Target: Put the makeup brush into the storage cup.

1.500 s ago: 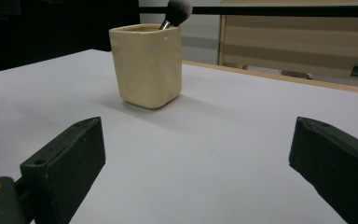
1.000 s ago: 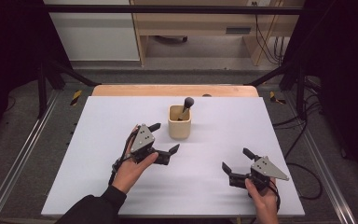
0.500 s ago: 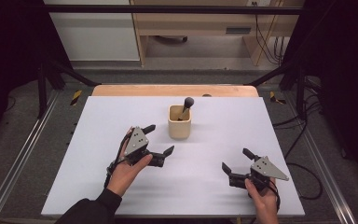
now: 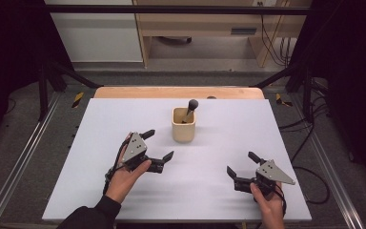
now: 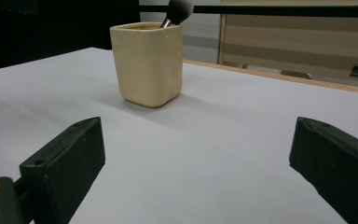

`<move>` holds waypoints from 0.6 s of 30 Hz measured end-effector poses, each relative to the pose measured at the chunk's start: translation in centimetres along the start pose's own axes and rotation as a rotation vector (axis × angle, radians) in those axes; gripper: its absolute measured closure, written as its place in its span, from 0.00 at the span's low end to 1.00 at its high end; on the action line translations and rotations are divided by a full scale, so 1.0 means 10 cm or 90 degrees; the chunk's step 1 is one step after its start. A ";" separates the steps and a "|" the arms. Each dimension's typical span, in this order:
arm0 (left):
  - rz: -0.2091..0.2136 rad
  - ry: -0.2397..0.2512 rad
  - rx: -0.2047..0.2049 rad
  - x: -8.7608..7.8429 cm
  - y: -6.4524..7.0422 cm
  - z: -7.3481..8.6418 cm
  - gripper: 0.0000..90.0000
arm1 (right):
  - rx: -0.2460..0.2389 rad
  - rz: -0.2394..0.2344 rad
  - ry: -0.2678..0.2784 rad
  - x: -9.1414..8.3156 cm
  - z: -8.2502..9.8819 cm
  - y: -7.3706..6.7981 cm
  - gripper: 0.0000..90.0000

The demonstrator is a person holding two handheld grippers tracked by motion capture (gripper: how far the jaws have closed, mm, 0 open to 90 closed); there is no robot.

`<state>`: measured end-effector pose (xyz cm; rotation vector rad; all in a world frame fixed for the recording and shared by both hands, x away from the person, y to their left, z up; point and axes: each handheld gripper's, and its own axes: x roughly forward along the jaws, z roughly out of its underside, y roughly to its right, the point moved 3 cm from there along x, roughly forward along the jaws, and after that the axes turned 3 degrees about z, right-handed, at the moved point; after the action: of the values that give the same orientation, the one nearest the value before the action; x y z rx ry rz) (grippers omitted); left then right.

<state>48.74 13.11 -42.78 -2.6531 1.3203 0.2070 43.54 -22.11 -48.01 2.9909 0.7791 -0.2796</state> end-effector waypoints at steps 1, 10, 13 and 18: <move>-0.001 0.001 -0.001 -0.01 0.00 0.00 0.02 | 0.000 0.000 0.000 0.00 0.00 0.00 0.04; -0.004 0.004 -0.004 -0.08 -0.02 0.05 0.02 | -0.001 0.001 0.000 0.00 0.00 0.00 0.04; -0.006 0.005 -0.004 -0.10 -0.03 0.07 0.02 | -0.002 0.001 -0.002 0.00 0.00 0.00 0.04; -0.007 0.009 -0.011 -0.13 -0.05 0.08 0.02 | -0.002 0.001 -0.003 0.00 0.01 -0.01 0.04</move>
<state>48.27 14.57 -43.25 -2.6811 1.3131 0.2003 43.52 -22.04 -48.07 2.9863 0.7758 -0.2844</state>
